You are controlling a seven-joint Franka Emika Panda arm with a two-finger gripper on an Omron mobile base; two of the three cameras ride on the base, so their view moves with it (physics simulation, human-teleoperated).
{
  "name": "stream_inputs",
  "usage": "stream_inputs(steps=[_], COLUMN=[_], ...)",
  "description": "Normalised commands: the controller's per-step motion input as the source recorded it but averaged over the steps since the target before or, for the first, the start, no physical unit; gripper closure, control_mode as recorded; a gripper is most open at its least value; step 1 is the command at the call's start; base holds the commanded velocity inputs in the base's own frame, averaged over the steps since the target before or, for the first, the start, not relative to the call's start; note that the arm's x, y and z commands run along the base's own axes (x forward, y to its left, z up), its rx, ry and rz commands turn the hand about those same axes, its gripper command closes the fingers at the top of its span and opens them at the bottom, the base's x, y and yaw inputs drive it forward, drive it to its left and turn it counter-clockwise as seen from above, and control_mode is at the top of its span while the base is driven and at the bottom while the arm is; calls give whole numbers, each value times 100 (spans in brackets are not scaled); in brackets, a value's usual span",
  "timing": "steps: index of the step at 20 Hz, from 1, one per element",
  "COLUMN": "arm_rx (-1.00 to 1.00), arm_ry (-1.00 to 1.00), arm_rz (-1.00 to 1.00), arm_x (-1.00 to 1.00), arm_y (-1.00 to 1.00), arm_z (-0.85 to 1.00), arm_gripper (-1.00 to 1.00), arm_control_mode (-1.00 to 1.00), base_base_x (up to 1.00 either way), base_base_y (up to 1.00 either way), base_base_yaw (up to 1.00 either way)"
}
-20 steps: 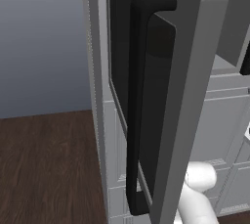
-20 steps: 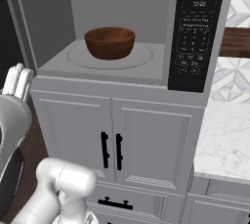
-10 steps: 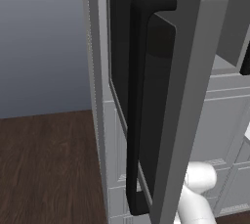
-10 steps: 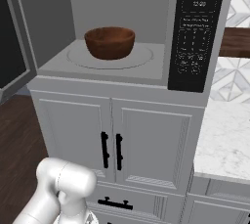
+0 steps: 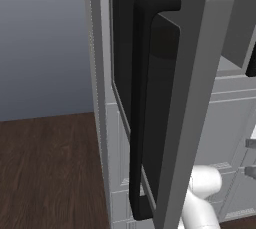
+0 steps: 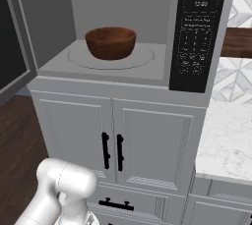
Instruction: Open the microwave, place the bowl with waffle inside the microwave, then close the microwave door and turn it on.
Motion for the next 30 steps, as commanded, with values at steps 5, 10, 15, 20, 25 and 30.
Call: stream_inputs(steps=[5, 10, 15, 20, 25, 30], arm_rx=[0, 0, -4, -3, -2, 0], arm_ry=[0, -5, -6, -3, 0, 0], arm_rz=[0, 0, 0, 0, 0, -11], arm_x=[-18, -30, -30, -31, -14, 1], arm_y=[30, 46, 67, 68, 65, 64], arm_z=[0, 0, 0, 0, 0, 6], arm_gripper=[100, 100, 100, 100, 100, 100], arm_control_mode=[-100, -100, -100, -100, -100, -100], base_base_x=[0, 0, 0, 0, 0, 0], base_base_y=[0, 0, 0, 0, 0, 0], base_base_yaw=[0, 0, 0, 0, 0, 0])
